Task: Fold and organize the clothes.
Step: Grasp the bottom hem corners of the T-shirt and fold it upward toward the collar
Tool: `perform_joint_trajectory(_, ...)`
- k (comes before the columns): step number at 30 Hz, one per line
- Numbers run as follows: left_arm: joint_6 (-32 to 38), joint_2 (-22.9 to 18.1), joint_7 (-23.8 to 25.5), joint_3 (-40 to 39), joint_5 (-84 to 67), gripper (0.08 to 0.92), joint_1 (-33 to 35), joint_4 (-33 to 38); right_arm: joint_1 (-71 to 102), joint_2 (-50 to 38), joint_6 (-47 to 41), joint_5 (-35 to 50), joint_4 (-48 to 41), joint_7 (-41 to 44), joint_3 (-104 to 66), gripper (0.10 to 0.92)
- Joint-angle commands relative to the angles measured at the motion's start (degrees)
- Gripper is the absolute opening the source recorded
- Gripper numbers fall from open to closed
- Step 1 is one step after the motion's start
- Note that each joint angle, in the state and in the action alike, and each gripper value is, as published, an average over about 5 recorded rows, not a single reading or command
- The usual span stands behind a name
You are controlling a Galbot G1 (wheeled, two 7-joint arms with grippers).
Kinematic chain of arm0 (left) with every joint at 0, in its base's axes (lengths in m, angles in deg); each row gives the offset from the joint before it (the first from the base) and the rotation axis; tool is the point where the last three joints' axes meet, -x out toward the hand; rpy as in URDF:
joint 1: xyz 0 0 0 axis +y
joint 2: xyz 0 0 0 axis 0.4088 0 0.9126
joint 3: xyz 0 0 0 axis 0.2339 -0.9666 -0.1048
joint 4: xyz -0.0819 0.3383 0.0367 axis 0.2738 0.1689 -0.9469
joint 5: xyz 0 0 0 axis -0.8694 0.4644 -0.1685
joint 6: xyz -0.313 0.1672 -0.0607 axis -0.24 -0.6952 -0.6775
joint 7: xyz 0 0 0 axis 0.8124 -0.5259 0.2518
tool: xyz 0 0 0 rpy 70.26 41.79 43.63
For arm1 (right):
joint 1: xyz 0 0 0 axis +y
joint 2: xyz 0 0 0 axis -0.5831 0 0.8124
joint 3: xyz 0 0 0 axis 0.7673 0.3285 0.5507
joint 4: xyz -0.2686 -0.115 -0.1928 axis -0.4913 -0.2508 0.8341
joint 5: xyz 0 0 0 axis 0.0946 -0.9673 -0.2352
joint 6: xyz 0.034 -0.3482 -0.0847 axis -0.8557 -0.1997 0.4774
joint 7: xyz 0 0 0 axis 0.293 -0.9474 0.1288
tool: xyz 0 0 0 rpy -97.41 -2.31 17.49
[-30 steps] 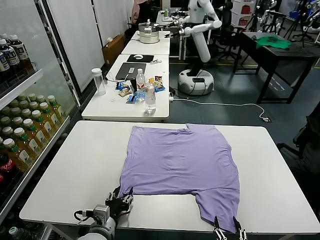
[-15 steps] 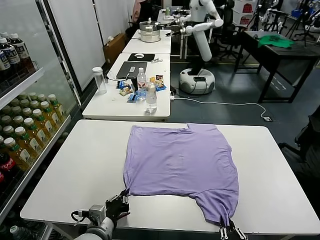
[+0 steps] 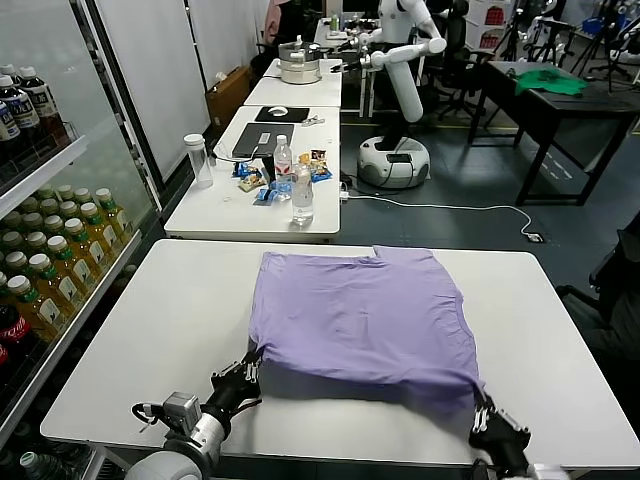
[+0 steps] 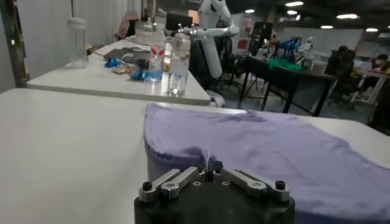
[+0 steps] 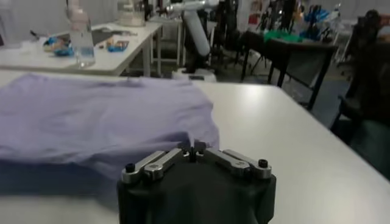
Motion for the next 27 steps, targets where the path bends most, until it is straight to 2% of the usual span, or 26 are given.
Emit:
perform_joint_trajectory(1, 1.0, -0.1, 0.1, -0.5, -2.3, 0.103, -9.0, -4.9, -10.7, -5.6, -0.6, 4.8, -4.4, -0.2, -2.4, 0.119)
perform_joint_trajectory(11, 0.6, -0.3, 0.2, -3.3, 0.2, 0.103, -14.9, -13.0, -22.4, -8.3, -2.2, 4.5, -13.6, -0.4, 2.7, 0.119)
perform_joint_trajectory(27, -1.0, -2.2, -0.3, -7.0, 4.6, 0.104, -20.6, -20.0, -28.9, -9.3, -2.5, 0.3, -19.4, 0.6, 7.0, 0.119)
